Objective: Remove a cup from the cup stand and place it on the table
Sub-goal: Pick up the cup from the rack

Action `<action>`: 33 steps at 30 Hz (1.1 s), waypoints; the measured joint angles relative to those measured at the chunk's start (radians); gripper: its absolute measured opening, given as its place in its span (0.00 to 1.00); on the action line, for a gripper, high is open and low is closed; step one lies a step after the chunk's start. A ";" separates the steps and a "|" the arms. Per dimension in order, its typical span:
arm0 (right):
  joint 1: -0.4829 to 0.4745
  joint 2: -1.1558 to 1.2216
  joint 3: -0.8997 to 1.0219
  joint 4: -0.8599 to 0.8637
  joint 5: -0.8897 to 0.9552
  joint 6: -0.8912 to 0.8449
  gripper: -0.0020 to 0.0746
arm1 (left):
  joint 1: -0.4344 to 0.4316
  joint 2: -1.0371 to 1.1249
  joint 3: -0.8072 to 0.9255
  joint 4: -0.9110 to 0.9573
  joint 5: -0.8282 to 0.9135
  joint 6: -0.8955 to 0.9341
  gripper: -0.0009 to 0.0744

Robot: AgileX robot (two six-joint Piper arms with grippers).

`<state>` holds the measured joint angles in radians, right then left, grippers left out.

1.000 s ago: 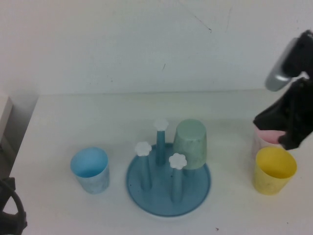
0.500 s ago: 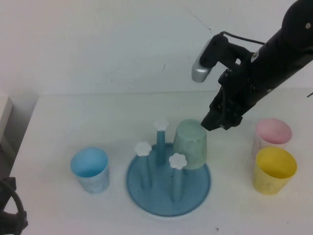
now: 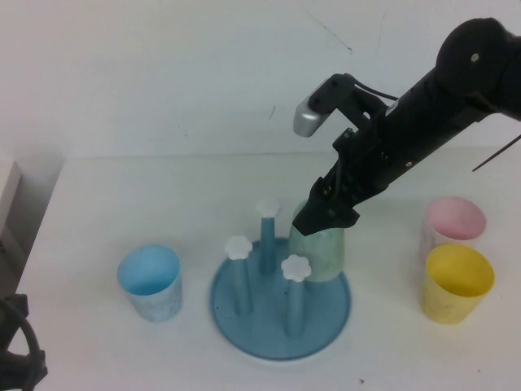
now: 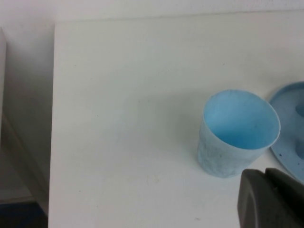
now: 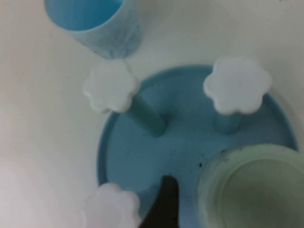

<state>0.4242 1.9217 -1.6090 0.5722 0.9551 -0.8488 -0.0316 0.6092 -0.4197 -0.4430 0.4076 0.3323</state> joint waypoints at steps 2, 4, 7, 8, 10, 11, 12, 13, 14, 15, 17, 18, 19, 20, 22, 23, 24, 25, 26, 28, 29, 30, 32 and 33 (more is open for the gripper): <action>0.000 0.011 -0.002 0.000 -0.012 -0.006 0.93 | 0.000 0.000 0.000 -0.003 0.000 0.000 0.01; 0.000 0.020 -0.005 0.000 -0.018 -0.015 0.93 | 0.000 0.000 0.000 -0.007 0.000 0.000 0.01; 0.000 0.032 -0.011 -0.002 -0.020 -0.019 0.93 | 0.000 0.000 0.000 -0.009 0.000 0.000 0.01; 0.000 0.037 -0.012 -0.002 -0.020 -0.021 0.93 | 0.000 0.000 0.000 -0.009 0.000 0.000 0.01; 0.000 0.043 -0.013 -0.002 -0.022 -0.033 0.93 | 0.000 0.000 0.000 -0.009 0.000 0.000 0.01; 0.000 0.045 -0.014 -0.002 -0.022 -0.041 0.93 | 0.000 0.000 0.000 -0.009 0.000 0.000 0.01; 0.000 0.048 -0.016 -0.002 -0.022 -0.045 0.93 | 0.000 0.000 0.000 -0.009 0.000 0.000 0.01; 0.000 0.050 -0.017 -0.002 -0.024 -0.047 0.93 | 0.000 0.000 0.000 -0.009 0.000 0.000 0.01; 0.000 0.052 -0.017 -0.002 -0.024 -0.049 0.93 | 0.000 0.000 0.000 -0.009 0.000 0.000 0.01; 0.000 0.054 -0.017 -0.002 -0.024 -0.052 0.93 | 0.000 0.000 0.000 -0.009 0.000 0.000 0.01; 0.000 0.060 -0.017 -0.002 -0.024 -0.053 0.93 | 0.000 0.000 0.000 -0.009 0.000 0.000 0.01; 0.000 0.062 -0.017 -0.002 -0.024 -0.054 0.93 | 0.000 0.000 0.000 -0.010 0.000 0.000 0.01; 0.000 0.066 -0.017 -0.004 -0.022 -0.054 0.93 | 0.000 0.000 0.000 -0.010 0.000 0.000 0.01; 0.000 0.068 -0.017 -0.004 -0.020 -0.054 0.93 | 0.000 0.000 0.000 -0.012 0.000 0.000 0.01; 0.000 0.072 -0.017 -0.008 -0.013 -0.054 0.93 | 0.000 0.000 0.000 -0.014 0.000 0.000 0.01; 0.000 0.072 -0.017 -0.012 -0.008 -0.054 0.93 | 0.000 0.000 0.000 -0.014 0.000 0.000 0.01; 0.000 0.072 -0.017 -0.015 -0.006 -0.055 0.92 | 0.000 0.000 0.000 -0.016 0.000 0.000 0.01; 0.000 0.072 -0.018 -0.017 -0.001 -0.056 0.90 | 0.000 0.000 0.000 -0.015 0.000 0.000 0.01; 0.000 0.072 -0.018 -0.021 0.001 -0.056 0.87 | 0.000 0.000 0.000 -0.017 0.000 0.000 0.01; 0.000 0.072 -0.018 -0.031 0.003 -0.056 0.77 | 0.000 0.000 0.000 -0.024 0.000 0.000 0.01; 0.000 0.072 -0.018 -0.031 0.005 -0.056 0.77 | 0.000 0.000 0.000 -0.028 0.000 0.000 0.01; 0.000 0.072 -0.018 -0.033 0.006 -0.056 0.77 | 0.000 0.000 0.000 -0.031 0.000 0.000 0.01; 0.000 0.072 -0.027 -0.037 0.018 -0.056 0.77 | 0.000 0.000 0.000 -0.036 0.000 0.000 0.01; 0.000 0.073 -0.037 -0.039 0.028 -0.056 0.77 | 0.000 0.000 0.000 -0.037 0.000 0.000 0.01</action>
<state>0.4242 1.9946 -1.6459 0.5329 0.9835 -0.9052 -0.0316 0.6092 -0.4197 -0.4805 0.4076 0.3323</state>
